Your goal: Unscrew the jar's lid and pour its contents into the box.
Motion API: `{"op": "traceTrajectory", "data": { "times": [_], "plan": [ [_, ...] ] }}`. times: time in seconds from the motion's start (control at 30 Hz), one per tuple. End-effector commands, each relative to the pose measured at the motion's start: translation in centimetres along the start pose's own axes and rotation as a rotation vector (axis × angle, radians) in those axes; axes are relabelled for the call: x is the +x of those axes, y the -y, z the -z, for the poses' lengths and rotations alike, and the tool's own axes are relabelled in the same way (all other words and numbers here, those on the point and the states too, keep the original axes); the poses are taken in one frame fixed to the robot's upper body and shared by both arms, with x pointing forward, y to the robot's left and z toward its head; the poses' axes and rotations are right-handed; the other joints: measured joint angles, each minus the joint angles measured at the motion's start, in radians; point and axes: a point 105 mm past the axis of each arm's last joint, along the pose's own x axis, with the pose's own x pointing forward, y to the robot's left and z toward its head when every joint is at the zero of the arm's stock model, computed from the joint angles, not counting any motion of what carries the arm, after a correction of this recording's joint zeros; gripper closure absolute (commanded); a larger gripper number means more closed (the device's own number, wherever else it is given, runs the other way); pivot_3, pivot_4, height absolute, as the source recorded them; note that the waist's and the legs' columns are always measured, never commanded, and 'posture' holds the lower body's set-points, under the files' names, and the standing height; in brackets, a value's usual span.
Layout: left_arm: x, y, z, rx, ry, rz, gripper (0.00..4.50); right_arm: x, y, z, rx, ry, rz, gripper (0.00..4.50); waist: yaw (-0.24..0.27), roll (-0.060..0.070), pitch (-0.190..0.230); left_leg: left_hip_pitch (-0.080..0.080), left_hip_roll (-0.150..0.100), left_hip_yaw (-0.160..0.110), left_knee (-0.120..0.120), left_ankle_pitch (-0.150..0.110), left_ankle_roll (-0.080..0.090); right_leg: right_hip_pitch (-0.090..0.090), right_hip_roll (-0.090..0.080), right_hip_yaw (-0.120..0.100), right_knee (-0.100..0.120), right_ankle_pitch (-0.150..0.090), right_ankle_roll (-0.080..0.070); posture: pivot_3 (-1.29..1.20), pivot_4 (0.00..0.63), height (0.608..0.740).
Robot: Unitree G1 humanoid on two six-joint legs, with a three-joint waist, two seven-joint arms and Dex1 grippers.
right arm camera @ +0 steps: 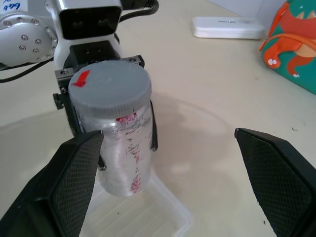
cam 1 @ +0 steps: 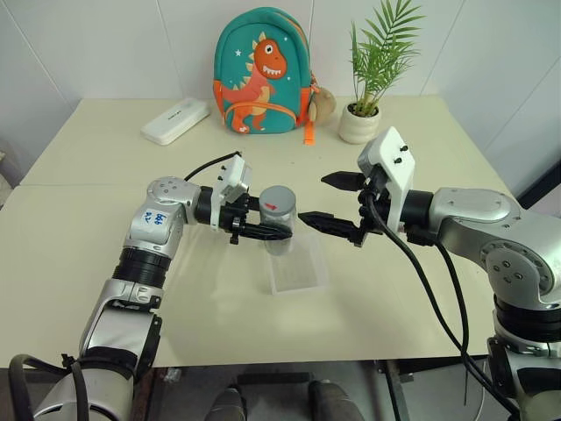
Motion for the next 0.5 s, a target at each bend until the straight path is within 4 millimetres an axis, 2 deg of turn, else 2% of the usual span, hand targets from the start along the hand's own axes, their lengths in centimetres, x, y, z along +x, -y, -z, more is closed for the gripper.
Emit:
{"op": "traceTrajectory", "data": {
  "times": [0.03,0.37,0.5],
  "plan": [
    [0.1,-0.1,-1.3,0.061,0.008,0.015,2.41,-1.0,0.0,-2.0,-0.049,0.068,0.015,0.02,-0.001,0.0,0.0,0.0,0.0,0.0,0.0,0.0,0.0,0.0,0.0,0.0,0.0,0.0,0.0,0.0,0.15,0.74],
    [0.5,-0.1,-1.2,0.076,0.005,0.039,2.41,0.6,-0.5,-4.5,0.02,0.163,-0.047,0.02,-0.001,0.0,0.0,0.0,0.0,0.0,0.0,0.0,0.0,0.0,0.0,0.0,0.0,0.0,0.0,0.0,0.15,0.74],
    [0.7,-0.1,-1.2,0.079,0.007,0.043,2.41,1.7,-1.1,-4.6,0.03,0.163,-0.078,0.02,-0.001,0.0,0.0,0.0,0.0,0.0,0.0,0.0,0.0,0.0,0.0,0.0,0.0,0.0,0.0,0.0,0.15,0.74]
  ]
}}
